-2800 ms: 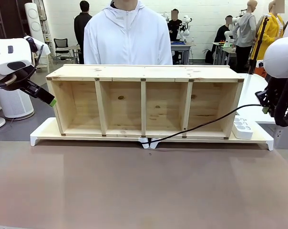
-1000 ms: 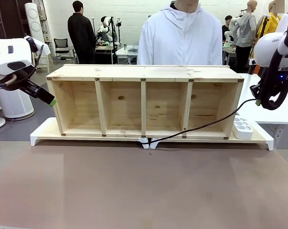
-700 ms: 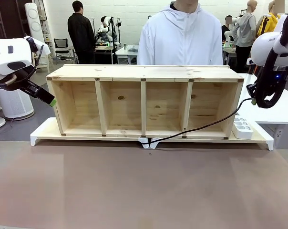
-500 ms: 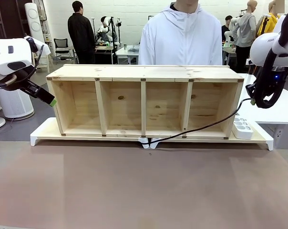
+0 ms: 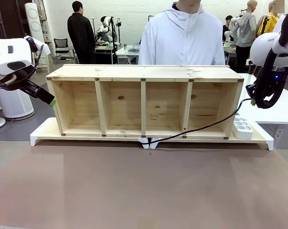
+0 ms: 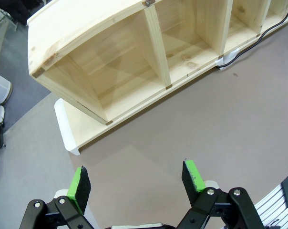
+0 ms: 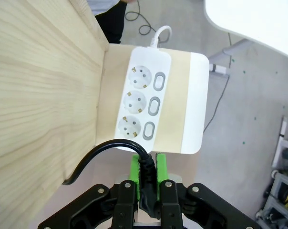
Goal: Perform cable management.
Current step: Release the Power Cable when the human grasps it.
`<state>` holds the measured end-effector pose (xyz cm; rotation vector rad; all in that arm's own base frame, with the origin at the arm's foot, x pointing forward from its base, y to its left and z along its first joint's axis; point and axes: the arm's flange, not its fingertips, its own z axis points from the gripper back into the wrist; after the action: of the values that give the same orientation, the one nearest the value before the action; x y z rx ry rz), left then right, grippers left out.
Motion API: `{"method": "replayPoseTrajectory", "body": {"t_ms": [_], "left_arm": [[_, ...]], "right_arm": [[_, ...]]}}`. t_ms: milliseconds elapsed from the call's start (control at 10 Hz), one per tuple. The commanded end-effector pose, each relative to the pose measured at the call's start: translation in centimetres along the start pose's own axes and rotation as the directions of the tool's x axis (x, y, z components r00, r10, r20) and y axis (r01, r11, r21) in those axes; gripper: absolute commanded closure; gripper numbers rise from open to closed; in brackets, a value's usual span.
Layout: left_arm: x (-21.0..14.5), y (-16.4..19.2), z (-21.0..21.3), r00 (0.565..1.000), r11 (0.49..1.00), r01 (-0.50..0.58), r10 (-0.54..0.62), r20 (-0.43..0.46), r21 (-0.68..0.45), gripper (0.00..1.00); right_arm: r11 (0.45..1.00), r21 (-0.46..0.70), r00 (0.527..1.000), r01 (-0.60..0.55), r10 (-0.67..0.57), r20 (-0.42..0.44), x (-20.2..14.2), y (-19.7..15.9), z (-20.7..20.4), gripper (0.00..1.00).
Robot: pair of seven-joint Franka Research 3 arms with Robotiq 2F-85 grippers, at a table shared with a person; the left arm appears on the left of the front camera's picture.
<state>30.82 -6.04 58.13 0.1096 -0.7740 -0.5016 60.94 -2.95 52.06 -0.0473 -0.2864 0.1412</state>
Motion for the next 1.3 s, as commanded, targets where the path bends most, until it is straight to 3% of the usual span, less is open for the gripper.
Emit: {"method": "replayPoseTrajectory", "body": {"t_ms": [0, 1000, 1100, 1200], "left_arm": [[0.02, 0.00, -0.04, 1.000, 1.000, 0.003, -0.003, -0.002, 0.003, 0.00], [0.02, 0.00, -0.04, 1.000, 1.000, 0.003, -0.003, -0.002, 0.003, 0.00], [0.02, 0.00, -0.04, 1.000, 1.000, 0.003, -0.003, -0.002, 0.003, 0.00], [0.02, 0.00, -0.04, 1.000, 1.000, 0.003, -0.003, -0.002, 0.003, 0.00]], "right_arm": [[1.000, -0.001, 1.000, 0.001, -0.001, 0.007, 0.04, -0.02, 0.08, 0.83], [1.000, -0.001, 1.000, 0.001, -0.001, 0.007, 0.04, -0.02, 0.08, 0.83], [1.000, 0.000, 1.000, 0.000, 0.000, 0.000, 0.00, 0.01, 0.02, 0.63], [1.000, 0.003, 1.000, -0.007, 0.007, -0.008, -0.06, 0.08, 0.02, 0.63]]}}
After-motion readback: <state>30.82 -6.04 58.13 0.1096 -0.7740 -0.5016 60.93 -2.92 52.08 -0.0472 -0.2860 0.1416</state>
